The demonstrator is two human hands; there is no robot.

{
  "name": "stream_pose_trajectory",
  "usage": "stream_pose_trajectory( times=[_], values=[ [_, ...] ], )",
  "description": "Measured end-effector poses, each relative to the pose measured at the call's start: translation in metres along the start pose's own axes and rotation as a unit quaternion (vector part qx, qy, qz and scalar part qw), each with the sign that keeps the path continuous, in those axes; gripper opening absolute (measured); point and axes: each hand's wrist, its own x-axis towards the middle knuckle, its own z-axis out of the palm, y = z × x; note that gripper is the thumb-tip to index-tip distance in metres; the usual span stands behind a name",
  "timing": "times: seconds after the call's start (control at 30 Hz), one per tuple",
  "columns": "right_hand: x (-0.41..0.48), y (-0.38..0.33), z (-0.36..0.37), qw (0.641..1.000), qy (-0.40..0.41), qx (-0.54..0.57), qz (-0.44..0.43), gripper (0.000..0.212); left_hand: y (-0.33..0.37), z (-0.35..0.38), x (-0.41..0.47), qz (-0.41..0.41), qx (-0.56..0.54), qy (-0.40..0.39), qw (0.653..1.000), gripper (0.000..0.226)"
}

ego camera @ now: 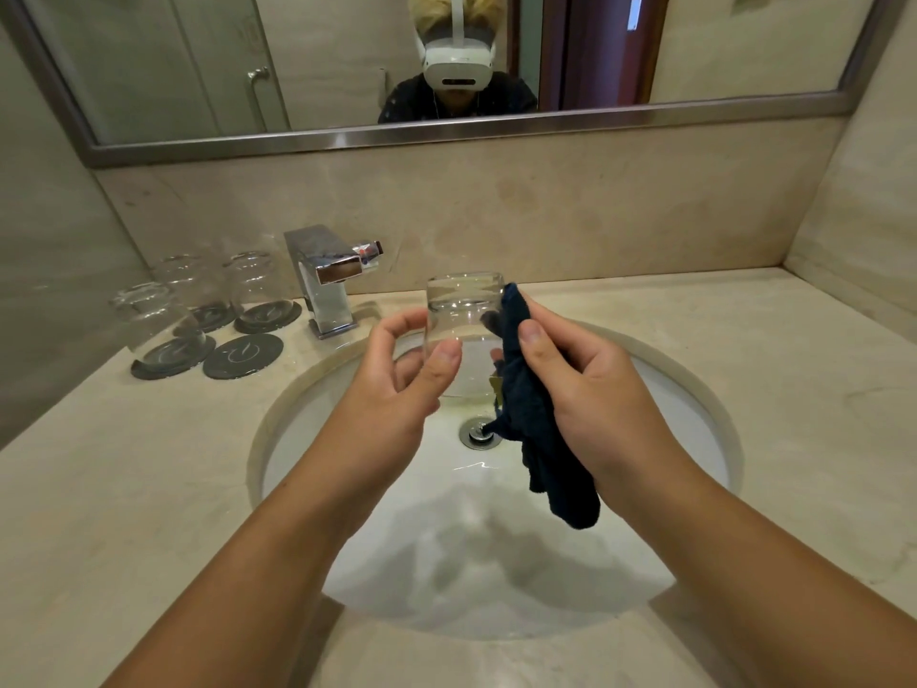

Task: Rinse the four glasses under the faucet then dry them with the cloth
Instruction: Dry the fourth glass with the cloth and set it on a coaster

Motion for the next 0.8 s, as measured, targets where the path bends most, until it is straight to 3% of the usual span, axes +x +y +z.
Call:
stream_pose_trajectory(
  times=[0.2,0.43,0.7,0.8],
  values=[
    [-0.0015,0.002,0.0018,0.999,-0.003,-0.044,-0.009,0.034,0.0029,-0.0005,-0.0033,0.024,0.052,0.038,0.998,0.063],
    [0.0022,-0.0026,-0.0018,0.999,-0.006,0.01,0.036,0.03,0.004,-0.0059,-0.0038,0.035,0.02,0.012,0.999,0.051],
    [0.0024,0.0006,-0.0018,1.0,0.023,0.015,0.007,0.03,0.0008,0.002,-0.0022,0.005,0.024,0.007,1.0,0.049],
    [0.002,0.0015,-0.0001,1.0,0.023,0.002,-0.005,0.033,0.0005,0.0017,-0.0026,0.004,0.047,0.012,0.999,0.062]
  ],
)
